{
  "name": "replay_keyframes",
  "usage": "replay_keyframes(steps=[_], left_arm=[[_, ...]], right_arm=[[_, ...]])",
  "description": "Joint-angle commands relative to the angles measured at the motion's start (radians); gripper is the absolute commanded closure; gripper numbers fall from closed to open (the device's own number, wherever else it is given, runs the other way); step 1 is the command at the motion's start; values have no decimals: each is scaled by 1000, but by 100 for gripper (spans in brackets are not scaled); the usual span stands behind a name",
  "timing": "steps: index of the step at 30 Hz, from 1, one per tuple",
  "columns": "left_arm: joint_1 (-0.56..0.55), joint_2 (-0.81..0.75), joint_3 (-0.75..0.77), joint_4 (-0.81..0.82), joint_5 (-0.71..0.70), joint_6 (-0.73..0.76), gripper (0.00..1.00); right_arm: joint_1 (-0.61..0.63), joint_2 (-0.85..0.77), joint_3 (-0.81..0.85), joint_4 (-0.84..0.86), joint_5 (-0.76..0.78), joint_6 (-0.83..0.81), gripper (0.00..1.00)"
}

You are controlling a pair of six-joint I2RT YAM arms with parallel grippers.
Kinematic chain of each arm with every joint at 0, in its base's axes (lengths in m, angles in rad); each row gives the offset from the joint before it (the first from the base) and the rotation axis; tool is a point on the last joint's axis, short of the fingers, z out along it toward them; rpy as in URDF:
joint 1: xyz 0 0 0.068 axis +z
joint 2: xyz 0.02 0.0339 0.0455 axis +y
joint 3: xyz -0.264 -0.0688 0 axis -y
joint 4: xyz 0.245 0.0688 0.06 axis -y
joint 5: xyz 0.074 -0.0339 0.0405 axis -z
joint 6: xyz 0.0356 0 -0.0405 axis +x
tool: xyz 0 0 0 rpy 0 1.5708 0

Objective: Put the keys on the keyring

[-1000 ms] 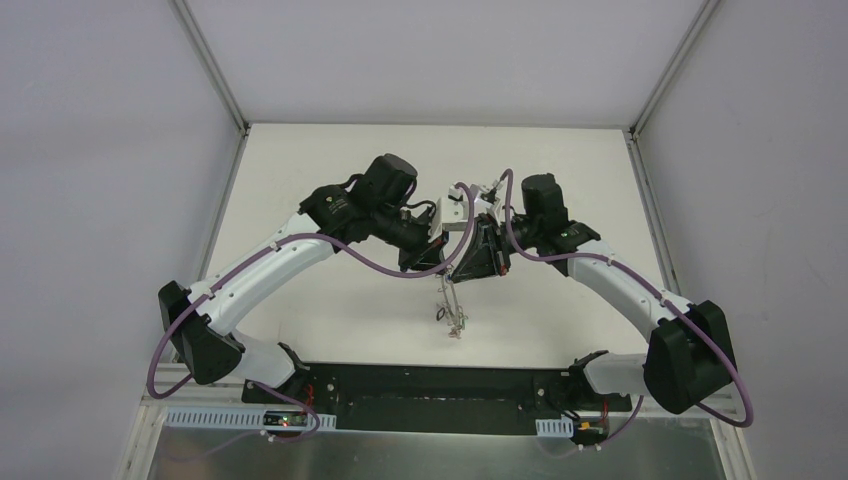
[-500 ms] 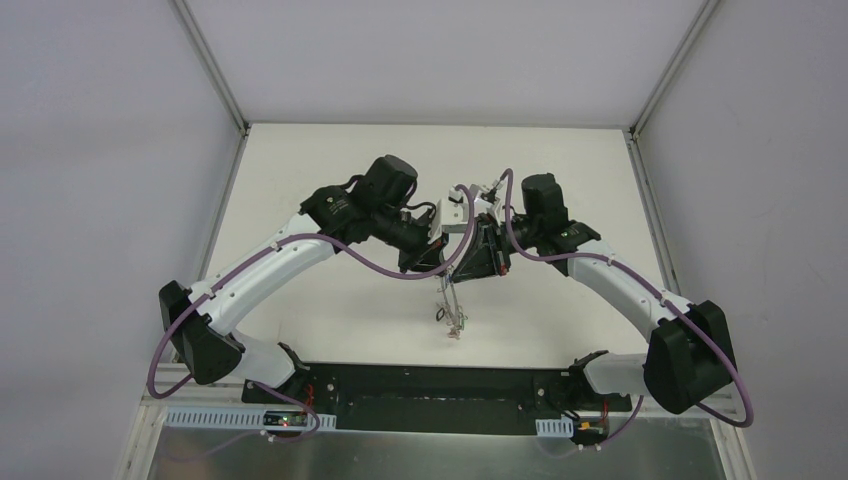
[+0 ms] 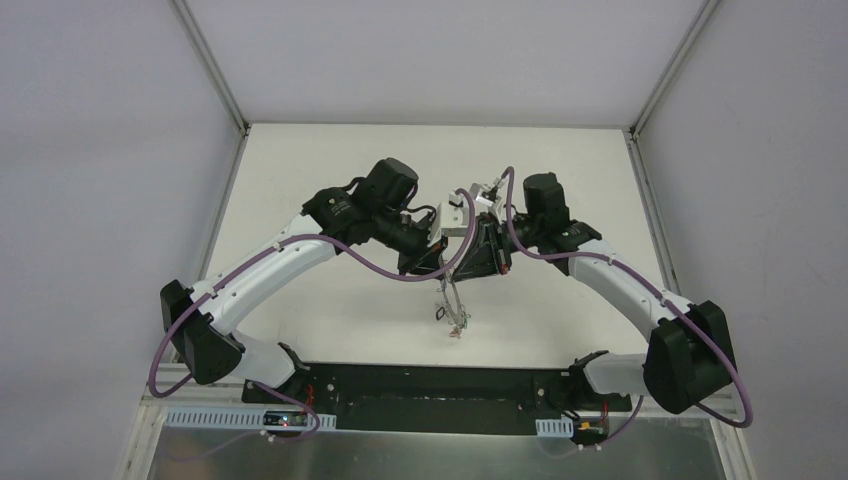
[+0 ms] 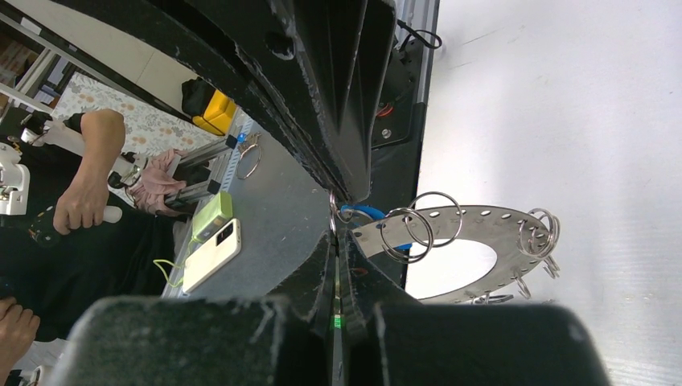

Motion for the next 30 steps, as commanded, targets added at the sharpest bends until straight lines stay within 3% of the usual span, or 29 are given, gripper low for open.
replay_keyframes(steps=[1, 30], left_arm=[[-14, -13, -6, -7, 65, 30, 100], [-20, -53, -26, -42, 46, 121, 100]], right_arm=[[-10, -12, 38, 69, -17, 27, 100], [-38, -35, 18, 124, 42, 74, 100]])
